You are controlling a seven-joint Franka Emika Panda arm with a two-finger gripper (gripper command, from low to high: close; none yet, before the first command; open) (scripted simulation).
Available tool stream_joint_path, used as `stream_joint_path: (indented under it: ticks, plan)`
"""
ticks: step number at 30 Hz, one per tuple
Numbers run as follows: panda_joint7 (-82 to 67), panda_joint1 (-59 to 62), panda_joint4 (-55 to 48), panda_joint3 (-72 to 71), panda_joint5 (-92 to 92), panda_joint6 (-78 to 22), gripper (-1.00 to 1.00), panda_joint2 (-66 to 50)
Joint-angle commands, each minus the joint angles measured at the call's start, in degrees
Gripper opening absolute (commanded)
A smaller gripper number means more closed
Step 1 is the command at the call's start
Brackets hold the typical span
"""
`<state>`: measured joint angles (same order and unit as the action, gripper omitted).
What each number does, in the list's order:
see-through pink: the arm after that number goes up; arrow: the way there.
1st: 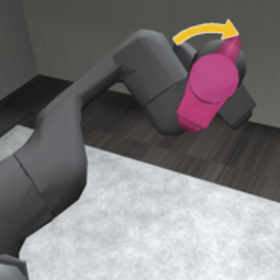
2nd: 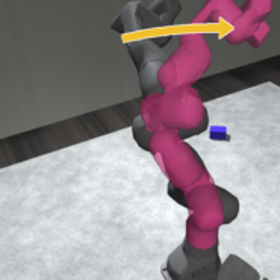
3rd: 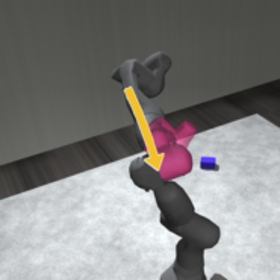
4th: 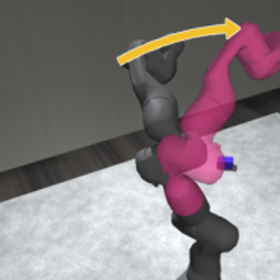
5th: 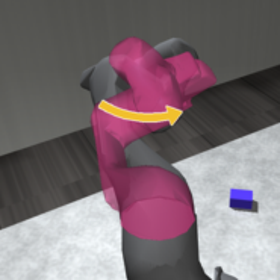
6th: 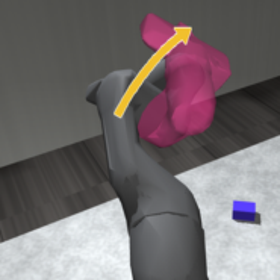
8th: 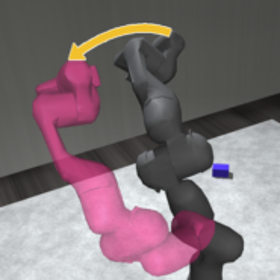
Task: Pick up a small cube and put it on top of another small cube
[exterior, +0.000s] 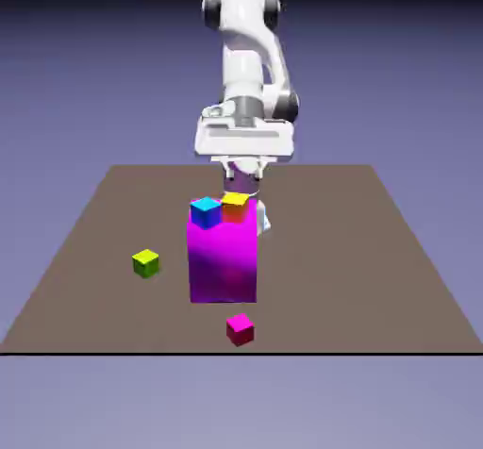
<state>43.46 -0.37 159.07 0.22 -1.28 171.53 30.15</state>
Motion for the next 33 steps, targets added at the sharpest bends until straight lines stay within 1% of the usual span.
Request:
stream_joint_path:
  ticks: [1, 31, 33]
  plan:
    - [0.84, 0.27, -1.60, 0.18, -1.06, -2.05, 0.00, -2.08]
    - [25.86, 8.26, -49.68, 5.57, -32.86, -63.61, 0.00, -64.37]
    - [26.36, 8.42, -50.65, 5.67, -33.50, -64.85, 0.00, -65.63]
